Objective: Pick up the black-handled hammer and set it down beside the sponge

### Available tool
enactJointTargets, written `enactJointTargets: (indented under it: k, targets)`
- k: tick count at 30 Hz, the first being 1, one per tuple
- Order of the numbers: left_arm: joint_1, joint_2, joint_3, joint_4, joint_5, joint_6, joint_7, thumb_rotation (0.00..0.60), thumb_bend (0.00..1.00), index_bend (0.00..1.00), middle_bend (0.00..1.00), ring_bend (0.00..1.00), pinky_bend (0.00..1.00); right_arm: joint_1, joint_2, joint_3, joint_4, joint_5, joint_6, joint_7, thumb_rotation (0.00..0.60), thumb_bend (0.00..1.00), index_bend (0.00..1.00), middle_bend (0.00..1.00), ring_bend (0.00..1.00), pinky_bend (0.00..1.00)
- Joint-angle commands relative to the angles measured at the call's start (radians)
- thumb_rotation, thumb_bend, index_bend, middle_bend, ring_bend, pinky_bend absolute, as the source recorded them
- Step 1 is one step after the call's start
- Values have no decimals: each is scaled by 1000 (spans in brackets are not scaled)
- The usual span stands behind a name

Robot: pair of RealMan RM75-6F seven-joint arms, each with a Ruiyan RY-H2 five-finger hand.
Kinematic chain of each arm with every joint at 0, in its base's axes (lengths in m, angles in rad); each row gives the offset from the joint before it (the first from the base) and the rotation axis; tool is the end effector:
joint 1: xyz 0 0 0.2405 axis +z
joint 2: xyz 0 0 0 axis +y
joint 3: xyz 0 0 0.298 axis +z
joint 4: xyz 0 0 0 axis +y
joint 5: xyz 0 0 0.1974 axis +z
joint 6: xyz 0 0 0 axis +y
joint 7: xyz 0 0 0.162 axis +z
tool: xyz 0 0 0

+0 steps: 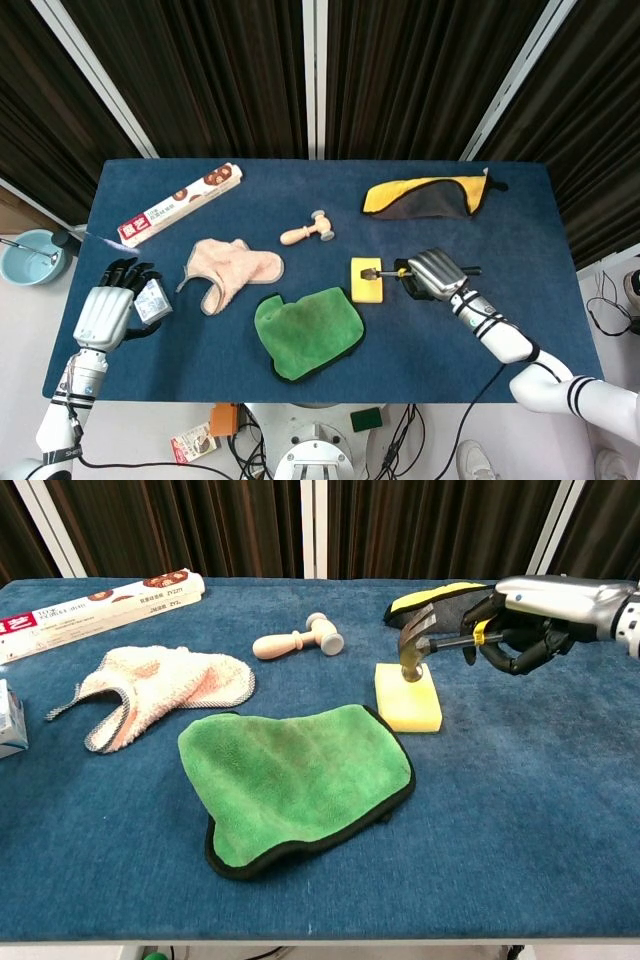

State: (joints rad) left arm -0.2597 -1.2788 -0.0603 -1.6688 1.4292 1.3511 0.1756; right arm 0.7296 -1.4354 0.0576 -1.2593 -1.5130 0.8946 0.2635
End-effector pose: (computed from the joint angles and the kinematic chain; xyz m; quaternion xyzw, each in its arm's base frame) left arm -0.2939 0.2543 0.1117 -0.6387 -0.3970 -0.4007 0.5233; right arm -0.2257 -0.3926 0.0221 0.7704 -0.3953 0.3738 0.3324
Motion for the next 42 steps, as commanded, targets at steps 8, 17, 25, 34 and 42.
enactJointTargets:
  k: [8, 17, 25, 34, 42]
  targets:
    - [-4, -6, 0, 8, 3, -6, -3, 600, 94, 279, 177, 82, 108, -5, -54, 25, 35, 64, -28, 58, 600, 1000, 1000, 871, 866, 833]
    - [-6, -7, 0, 2, 8, -7, 5, 600, 93, 279, 176, 82, 108, -21, 2, 15, -23, 36, 4, 129, 600, 1000, 1000, 872, 867, 837]
    - [-6, -8, -1, 0, 5, -8, 11, 600, 93, 279, 177, 82, 108, 1, -70, 5, 52, 70, -72, 88, 600, 1000, 1000, 872, 867, 839]
    - [-7, -8, -3, 4, 11, -5, 4, 600, 93, 279, 176, 82, 108, -28, 21, 32, -48, 52, 22, 105, 600, 1000, 1000, 872, 867, 840]
    - [-5, -20, 2, 12, 9, -6, 1, 600, 92, 279, 177, 82, 108, 8, -49, 10, 21, 108, -111, 24, 600, 1000, 1000, 872, 868, 841]
